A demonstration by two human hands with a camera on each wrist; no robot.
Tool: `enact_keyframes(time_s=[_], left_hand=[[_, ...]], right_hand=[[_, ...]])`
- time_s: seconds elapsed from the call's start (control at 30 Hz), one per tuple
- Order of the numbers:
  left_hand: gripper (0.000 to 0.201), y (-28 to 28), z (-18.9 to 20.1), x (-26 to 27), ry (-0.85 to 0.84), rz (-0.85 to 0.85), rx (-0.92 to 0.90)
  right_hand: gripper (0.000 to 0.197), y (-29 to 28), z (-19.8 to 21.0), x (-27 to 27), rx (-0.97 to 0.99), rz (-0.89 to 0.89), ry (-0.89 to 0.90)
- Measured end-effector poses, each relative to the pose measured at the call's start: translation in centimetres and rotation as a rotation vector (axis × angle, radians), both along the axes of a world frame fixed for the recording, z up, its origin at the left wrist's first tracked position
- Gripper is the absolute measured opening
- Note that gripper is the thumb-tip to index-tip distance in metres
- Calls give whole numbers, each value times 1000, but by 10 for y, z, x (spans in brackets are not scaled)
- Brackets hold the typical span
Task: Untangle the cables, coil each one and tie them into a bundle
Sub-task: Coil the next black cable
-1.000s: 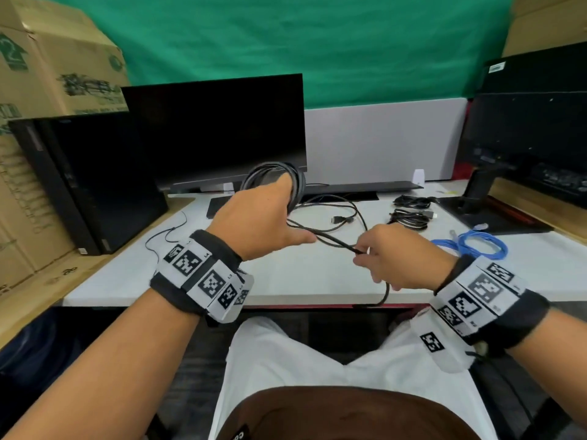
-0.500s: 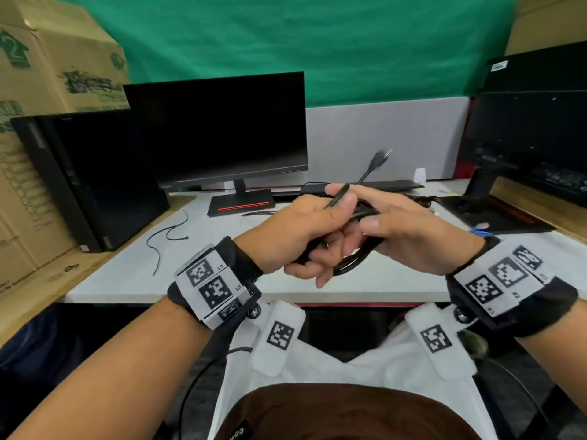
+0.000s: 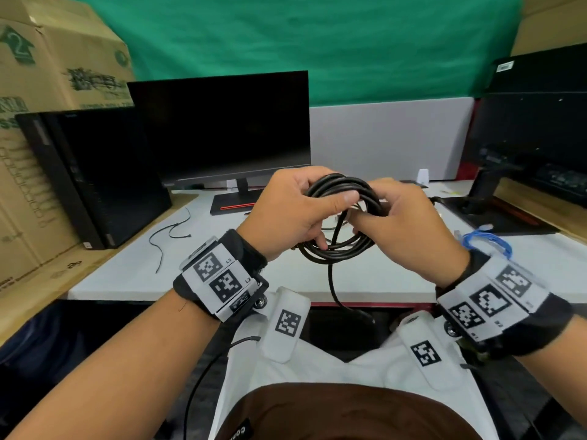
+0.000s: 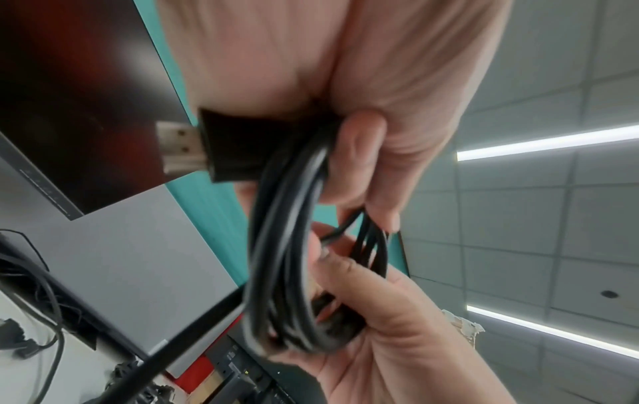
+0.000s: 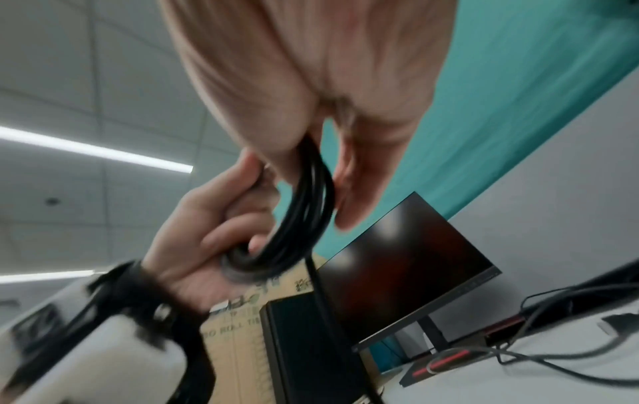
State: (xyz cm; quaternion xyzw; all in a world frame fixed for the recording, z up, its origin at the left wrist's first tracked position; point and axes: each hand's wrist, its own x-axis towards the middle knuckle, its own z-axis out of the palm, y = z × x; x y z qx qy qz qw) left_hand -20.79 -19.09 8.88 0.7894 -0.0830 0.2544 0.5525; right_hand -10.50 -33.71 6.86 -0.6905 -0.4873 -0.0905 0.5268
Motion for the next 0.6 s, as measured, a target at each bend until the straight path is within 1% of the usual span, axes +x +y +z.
enact_keyframes(time_s=[0.07, 0.1, 0.13, 0.17, 0.2, 0.23, 0.33, 0.4, 0.47, 0.53, 0.6], left_hand=[[9, -3, 0, 3, -44, 132, -31], [8, -5, 0, 4, -58, 186, -42], [10, -6, -1, 4, -65, 231, -55], [13, -7, -1, 5, -65, 267, -74], [13, -7, -2, 6, -62, 291, -94], [13, -7, -2, 6, -63, 303, -108], [11, -8, -3, 6, -65, 315, -113], [12, -10, -4, 6, -75, 326, -111], [11, -11, -4, 8, -116, 356, -91], [6, -12, -4, 11, -157, 381, -65], [5, -11, -6, 12, -152, 394, -54]], right_hand=[[26, 2, -1, -2, 124, -105, -50], [30, 1, 0, -3, 163, -129, -108], [30, 1, 0, -3, 173, -136, -192], [25, 1, -2, -4, 165, -128, -266], [19, 1, -4, -4, 139, -118, -300], [15, 1, -6, -5, 97, -114, -295], [28, 4, -11, -5, -25, -102, -200], [30, 6, -10, -9, -41, -83, -118], [32, 5, -8, -10, -13, -87, -83], [43, 6, -7, -12, -55, -64, -104], [55, 6, -6, -17, -202, 4, -106]])
